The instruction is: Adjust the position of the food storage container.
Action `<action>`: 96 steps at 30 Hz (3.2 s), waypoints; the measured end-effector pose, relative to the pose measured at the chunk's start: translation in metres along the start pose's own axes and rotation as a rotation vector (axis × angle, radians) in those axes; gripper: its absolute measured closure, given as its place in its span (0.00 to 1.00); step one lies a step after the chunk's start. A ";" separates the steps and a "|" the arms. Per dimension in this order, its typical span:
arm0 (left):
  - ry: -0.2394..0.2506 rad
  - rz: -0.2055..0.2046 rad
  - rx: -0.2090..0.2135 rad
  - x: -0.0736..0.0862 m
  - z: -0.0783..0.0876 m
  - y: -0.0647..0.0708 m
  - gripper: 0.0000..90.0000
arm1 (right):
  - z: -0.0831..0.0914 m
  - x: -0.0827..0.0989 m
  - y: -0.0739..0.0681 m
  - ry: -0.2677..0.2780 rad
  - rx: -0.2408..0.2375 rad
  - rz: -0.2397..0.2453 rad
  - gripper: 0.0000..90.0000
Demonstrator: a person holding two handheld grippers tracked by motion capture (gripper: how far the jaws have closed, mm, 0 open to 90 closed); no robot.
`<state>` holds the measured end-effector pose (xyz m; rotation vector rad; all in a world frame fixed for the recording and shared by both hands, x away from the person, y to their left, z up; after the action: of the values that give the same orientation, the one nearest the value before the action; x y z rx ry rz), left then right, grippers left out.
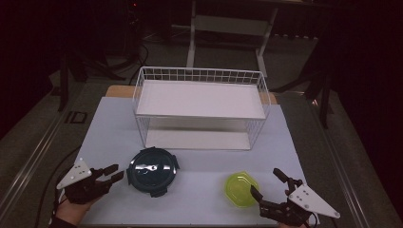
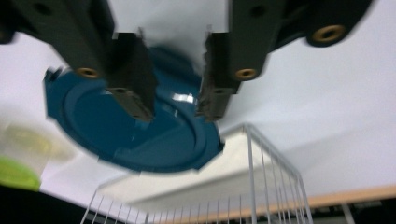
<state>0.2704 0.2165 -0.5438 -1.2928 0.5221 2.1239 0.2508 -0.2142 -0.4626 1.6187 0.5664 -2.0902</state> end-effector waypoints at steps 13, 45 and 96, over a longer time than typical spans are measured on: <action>-0.121 -0.006 -0.007 0.024 -0.015 0.001 0.98 | 0.000 0.000 0.000 0.000 0.001 0.001 0.11; -0.137 0.032 0.007 0.003 -0.057 -0.002 0.99 | -0.001 0.001 -0.001 -0.004 -0.008 0.001 0.11; -0.167 0.013 0.065 -0.021 -0.099 0.038 0.99 | -0.002 0.004 -0.004 -0.013 -0.020 0.009 0.11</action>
<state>0.3177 0.1226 -0.5684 -1.0682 0.5247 2.1834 0.2493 -0.2104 -0.4663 1.5928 0.5728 -2.0800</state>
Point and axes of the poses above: each handheld gripper's, and its own axes: z roughly backward along the jaws, x roughly out of its underside, y roughly to its right, the point moved 10 cm from there along -z, roughly forward along the jaws, and after that the axes turned 5 degrees about -z, right-handed, at the moved point
